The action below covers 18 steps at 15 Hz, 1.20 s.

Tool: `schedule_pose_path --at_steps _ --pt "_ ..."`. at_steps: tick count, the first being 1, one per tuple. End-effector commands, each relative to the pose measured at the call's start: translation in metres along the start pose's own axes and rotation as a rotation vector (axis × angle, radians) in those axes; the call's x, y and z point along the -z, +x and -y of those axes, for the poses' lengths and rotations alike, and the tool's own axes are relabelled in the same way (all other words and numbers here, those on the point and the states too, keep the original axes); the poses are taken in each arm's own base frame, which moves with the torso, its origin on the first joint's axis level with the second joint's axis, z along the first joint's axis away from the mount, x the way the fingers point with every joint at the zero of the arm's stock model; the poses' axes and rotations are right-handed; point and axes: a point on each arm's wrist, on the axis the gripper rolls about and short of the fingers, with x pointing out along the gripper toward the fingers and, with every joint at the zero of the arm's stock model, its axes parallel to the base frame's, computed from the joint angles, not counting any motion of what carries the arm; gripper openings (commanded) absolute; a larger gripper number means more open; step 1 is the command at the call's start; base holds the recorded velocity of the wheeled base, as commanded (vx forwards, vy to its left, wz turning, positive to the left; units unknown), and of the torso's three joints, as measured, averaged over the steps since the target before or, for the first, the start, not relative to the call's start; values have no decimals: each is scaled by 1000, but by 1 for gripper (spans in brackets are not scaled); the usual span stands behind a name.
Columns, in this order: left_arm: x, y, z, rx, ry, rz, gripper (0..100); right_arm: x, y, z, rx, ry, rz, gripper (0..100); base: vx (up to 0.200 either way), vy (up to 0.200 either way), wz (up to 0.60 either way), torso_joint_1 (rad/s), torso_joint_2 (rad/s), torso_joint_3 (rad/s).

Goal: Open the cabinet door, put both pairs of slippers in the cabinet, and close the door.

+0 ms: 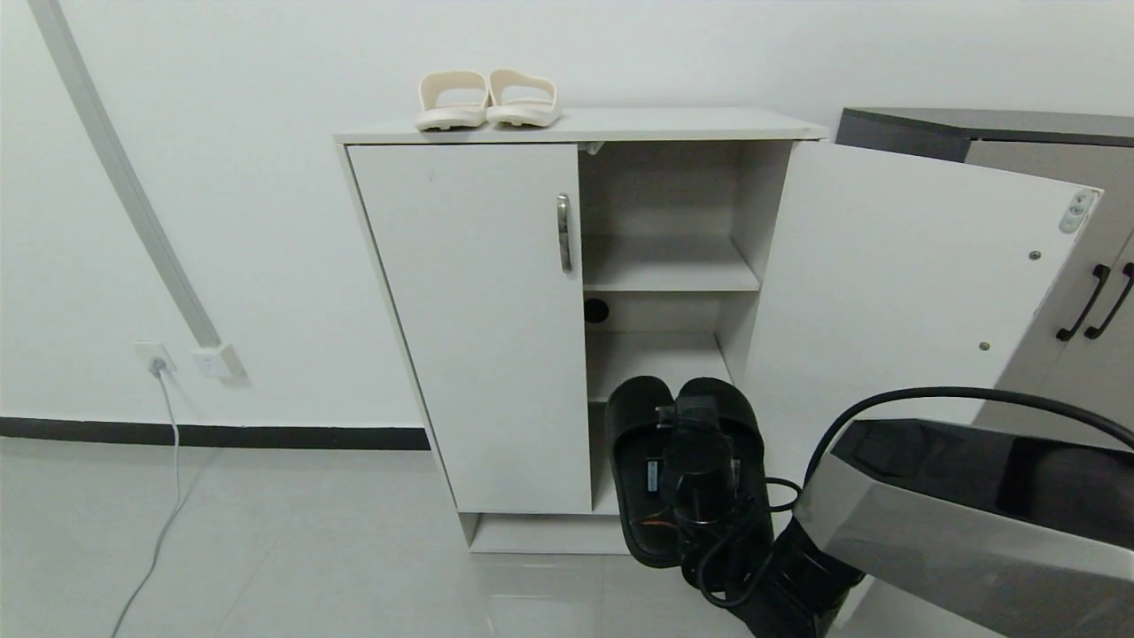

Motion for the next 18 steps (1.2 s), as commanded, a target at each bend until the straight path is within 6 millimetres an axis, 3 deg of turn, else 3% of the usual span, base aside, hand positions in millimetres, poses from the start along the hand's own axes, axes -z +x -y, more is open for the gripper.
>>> schedule_pose_path --at_steps 1,10,18 --pt "0 0 0 -1 0 -2 0 12 5 0 7 -16 -16 0 0 0 0 0 0 0" --pt "0 0 0 2 0 -2 0 29 16 -2 19 -30 -31 0 0 0 0 0 1 -8" --pt "0 0 0 4 0 -3 0 36 24 1 37 -31 -37 0 0 0 0 3 2 -179"
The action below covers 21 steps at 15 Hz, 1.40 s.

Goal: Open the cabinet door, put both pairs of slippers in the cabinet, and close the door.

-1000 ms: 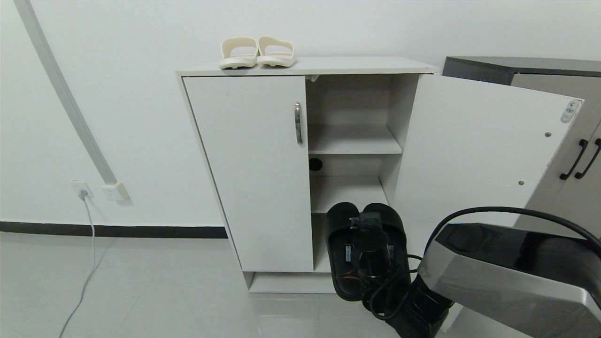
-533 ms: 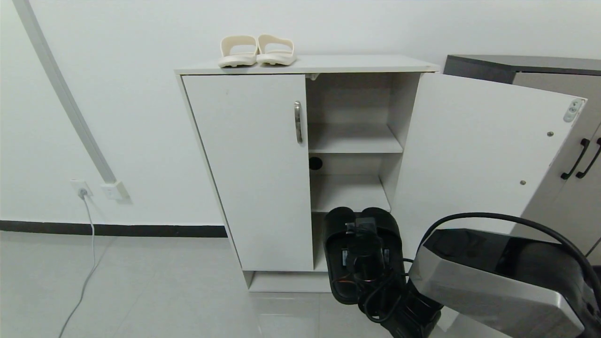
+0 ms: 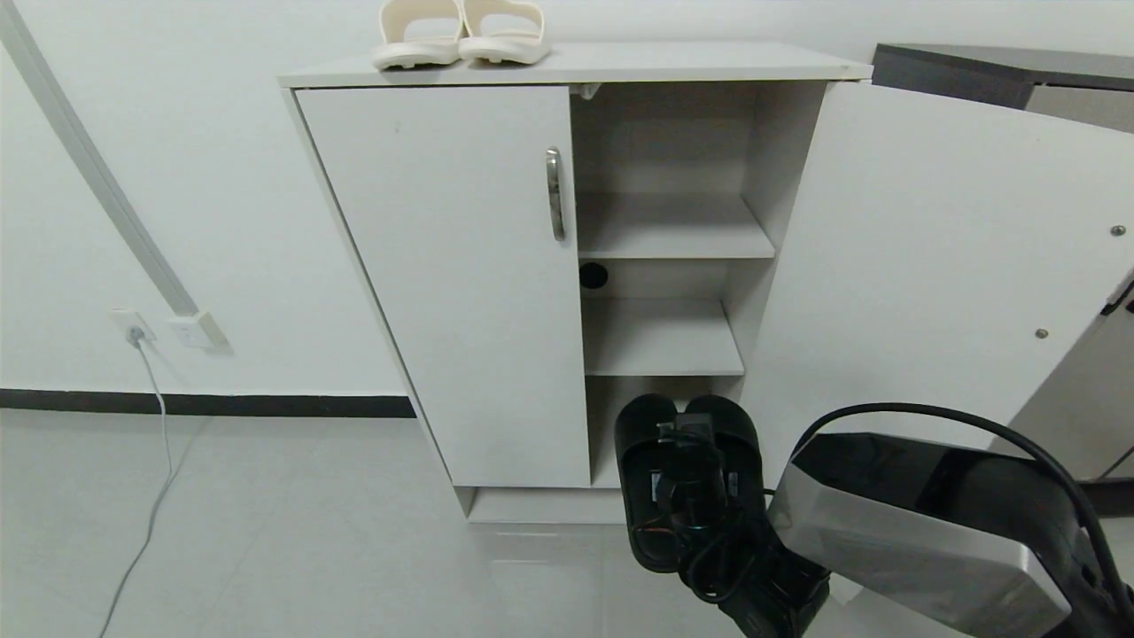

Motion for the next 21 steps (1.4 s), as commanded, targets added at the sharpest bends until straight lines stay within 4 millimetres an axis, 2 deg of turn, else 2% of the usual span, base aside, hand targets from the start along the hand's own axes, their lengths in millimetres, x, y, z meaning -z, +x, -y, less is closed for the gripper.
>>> schedule_pose_path --at_steps 1,6,14,21 --pt "0 0 0 0 0 -1 0 2 0 0 0 -3 -2 0 0 0 0 2 -2 -198" --pt "0 0 0 0 -11 0 0 3 1 -1 1 11 25 0 0 0 0 2 4 -112" --pt "0 0 0 0 -11 -1 0 -17 13 5 20 63 144 0 0 0 0 0 0 0" --pt "0 0 0 0 -11 -1 0 -21 15 2 18 61 164 0 0 0 0 0 0 0"
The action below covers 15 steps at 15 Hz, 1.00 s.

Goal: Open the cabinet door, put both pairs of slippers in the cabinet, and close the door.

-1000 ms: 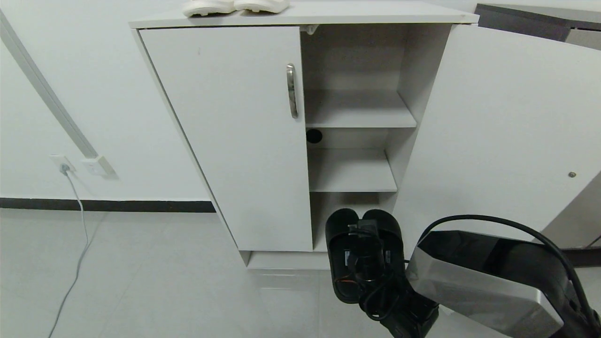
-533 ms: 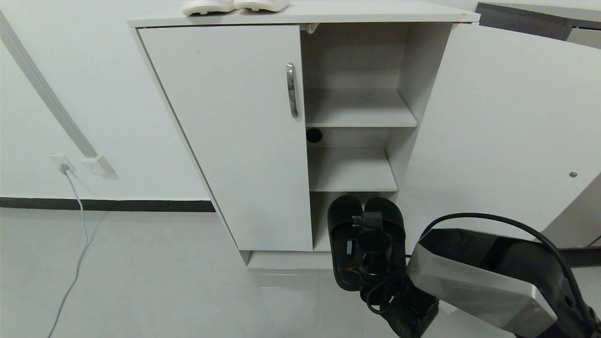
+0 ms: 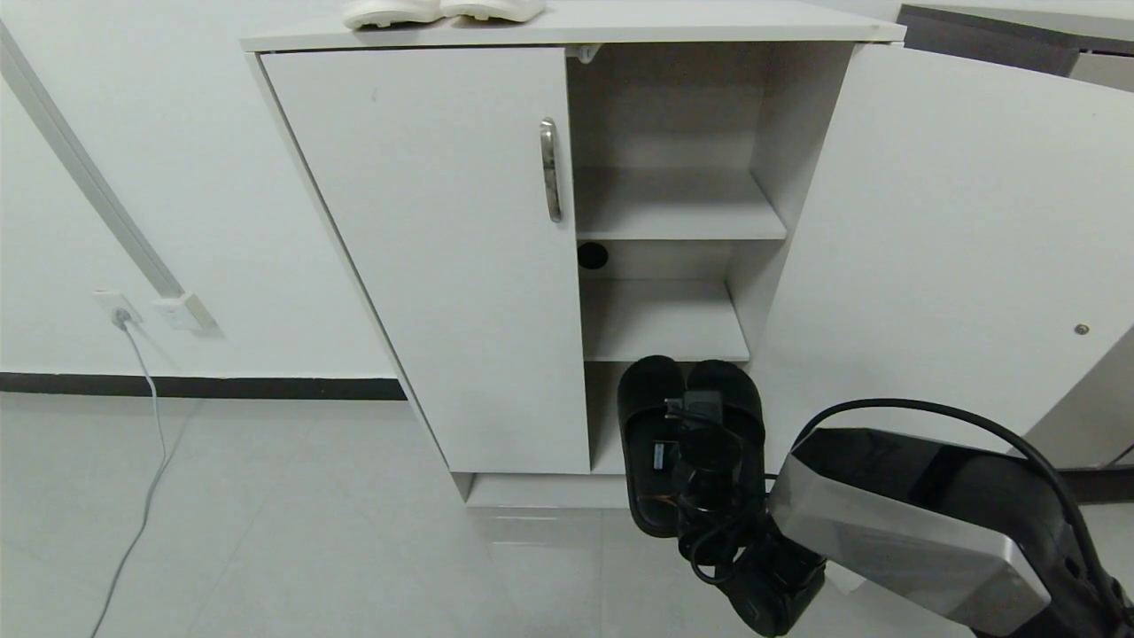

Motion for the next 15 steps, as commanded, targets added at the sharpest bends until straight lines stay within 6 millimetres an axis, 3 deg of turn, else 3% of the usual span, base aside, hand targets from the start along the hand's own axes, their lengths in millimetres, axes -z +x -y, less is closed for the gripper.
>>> schedule_pose_path --at_steps 1,3,15 --pt "0 0 0 0 0 -2 0 1 0 -1 -1 -2 0 0 0 0 0 0 0 0" --pt "0 0 0 0 0 -2 0 4 0 -1 -1 -8 -4 0 0 0 0 0 0 0" --pt "0 0 0 0 0 -2 0 2 1 0 1 -2 2 0 200 0 0 3 3 2"
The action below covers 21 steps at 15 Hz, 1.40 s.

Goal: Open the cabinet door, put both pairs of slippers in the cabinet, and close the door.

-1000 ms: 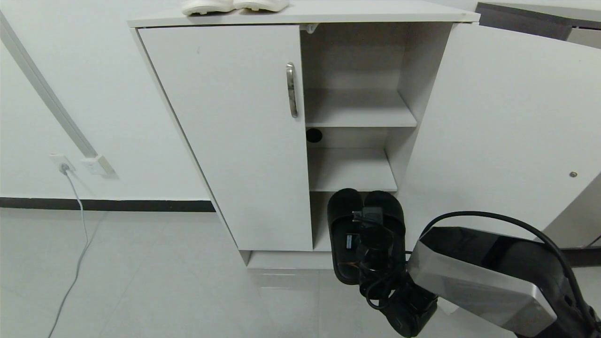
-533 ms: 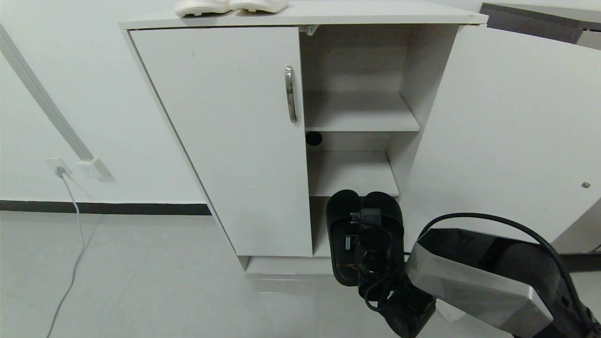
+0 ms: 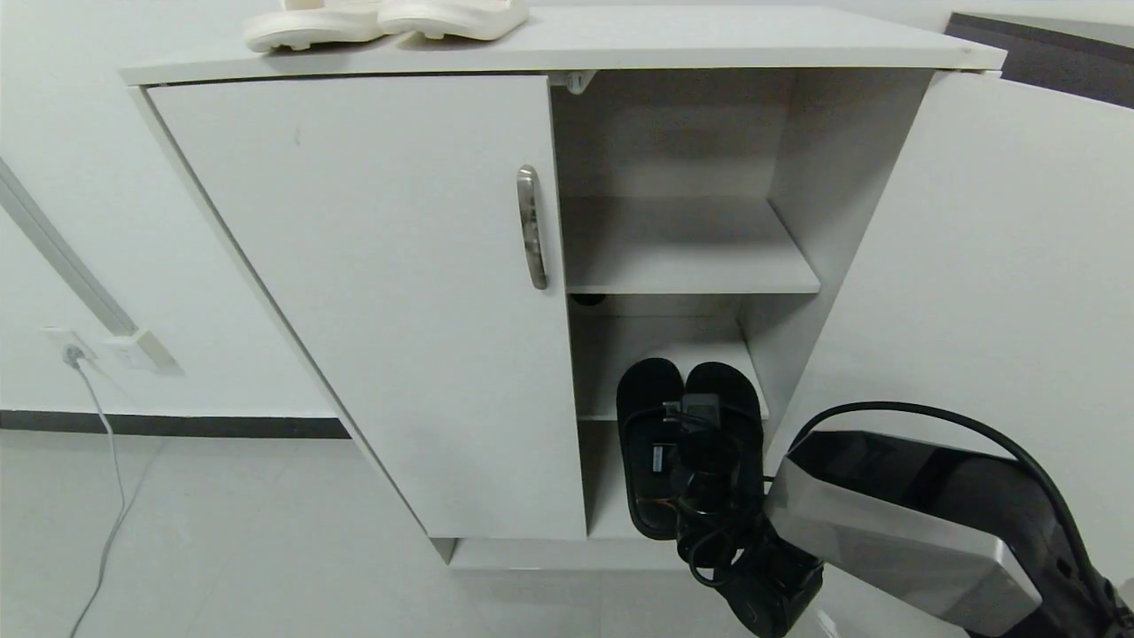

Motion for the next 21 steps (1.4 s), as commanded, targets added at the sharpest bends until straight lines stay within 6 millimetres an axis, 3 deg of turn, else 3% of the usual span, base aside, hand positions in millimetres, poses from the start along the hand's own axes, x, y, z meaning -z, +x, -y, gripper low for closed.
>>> schedule_pose_path --at_steps 1,6,13,15,16,21 --pt "0 0 0 -1 0 -2 0 -1 0 0 2 2 2 0 200 0 0 -2 2 2" --pt "0 0 0 -1 -2 -2 0 -2 7 5 5 3 4 0 80 0 0 1 1 3" --pt "0 0 0 -1 -2 0 0 -22 60 4 26 10 -1 0 0 0 0 0 0 0" --pt "0 0 0 -1 -2 0 0 -22 61 3 25 7 -2 0 0 0 0 0 0 0" --pt "0 0 0 -1 -2 0 0 -30 72 -4 22 14 -7 0 0 0 0 0 0 0" --pt "0 0 0 -4 -2 0 0 -33 93 -8 43 8 -24 0 0 0 0 0 0 0"
